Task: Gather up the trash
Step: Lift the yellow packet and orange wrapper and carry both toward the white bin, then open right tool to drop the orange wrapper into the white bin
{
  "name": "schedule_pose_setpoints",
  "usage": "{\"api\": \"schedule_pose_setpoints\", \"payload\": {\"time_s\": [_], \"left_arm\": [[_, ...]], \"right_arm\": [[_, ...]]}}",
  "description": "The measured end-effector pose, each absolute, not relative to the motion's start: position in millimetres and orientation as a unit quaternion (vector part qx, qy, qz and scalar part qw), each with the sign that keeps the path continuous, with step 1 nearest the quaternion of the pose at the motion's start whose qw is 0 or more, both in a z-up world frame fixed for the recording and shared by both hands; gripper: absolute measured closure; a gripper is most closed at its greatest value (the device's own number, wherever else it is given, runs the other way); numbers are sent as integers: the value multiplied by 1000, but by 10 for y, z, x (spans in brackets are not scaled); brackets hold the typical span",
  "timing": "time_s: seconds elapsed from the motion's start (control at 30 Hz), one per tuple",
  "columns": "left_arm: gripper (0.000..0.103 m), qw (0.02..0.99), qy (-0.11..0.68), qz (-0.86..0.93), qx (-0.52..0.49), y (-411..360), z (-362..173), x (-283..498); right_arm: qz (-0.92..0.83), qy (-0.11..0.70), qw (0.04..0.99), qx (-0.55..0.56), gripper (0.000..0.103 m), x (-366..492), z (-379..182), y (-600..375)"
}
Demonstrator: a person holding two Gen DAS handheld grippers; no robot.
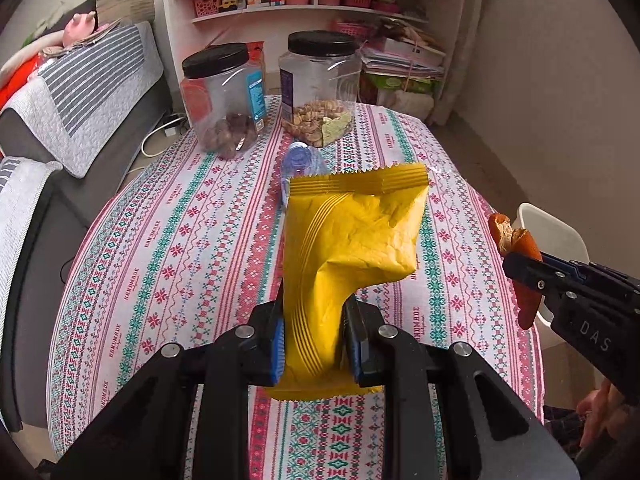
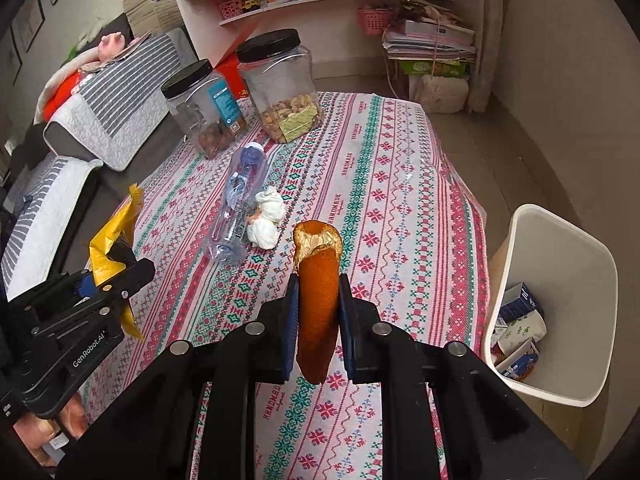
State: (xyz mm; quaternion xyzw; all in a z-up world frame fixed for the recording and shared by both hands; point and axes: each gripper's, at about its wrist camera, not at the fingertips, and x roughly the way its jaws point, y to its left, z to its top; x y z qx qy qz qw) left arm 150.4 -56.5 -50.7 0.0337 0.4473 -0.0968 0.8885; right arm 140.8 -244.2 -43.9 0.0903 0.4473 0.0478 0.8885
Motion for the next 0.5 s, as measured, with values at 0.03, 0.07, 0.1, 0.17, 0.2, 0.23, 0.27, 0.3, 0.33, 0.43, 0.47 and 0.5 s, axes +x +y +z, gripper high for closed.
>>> {"api": "schedule_pose_setpoints", "payload": {"time_s": [0.03,0.07,0.1,0.17,0.2,0.23,0.27,0.3,0.33,0.43,0.47,0.5], "left_arm": [[78,888,448,-101,34,-620,-509,1495],[78,887,448,-104,34,-666,-508,1485],[78,887,447,-107,34,-714,-509,1478],[78,887,446,-113,35,-811,-500,1469],[79,887,446,-116,36,-861,-494,1465],[79,887,445,-119,37,-903,-488,1460],[79,886,445,-122,38,-949,-480,1455],[79,886,445,-125,38,-994,-474,1450],[79,886,444,-127,39,-1040,-466,1442],[79,885,443,-135,44,-1180,-454,1432],[79,885,443,-138,46,-1238,-452,1426],[79,884,443,-141,48,-1284,-451,1423]], "right_arm": [[44,445,890,86,85,1394,-436,-2477],[41,444,891,87,85,1378,-432,-2518],[38,442,892,89,85,1361,-430,-2562],[33,441,892,92,85,1332,-429,-2641],[30,440,892,94,85,1315,-429,-2682],[27,440,893,97,85,1296,-428,-2729],[24,439,893,99,85,1278,-427,-2774],[20,437,893,102,85,1259,-424,-2820],[18,436,894,104,85,1251,-419,-2870],[5,432,895,111,85,1199,-408,-3032],[0,431,896,112,85,1181,-404,-3085],[-4,429,896,113,85,1161,-402,-3135]]}}
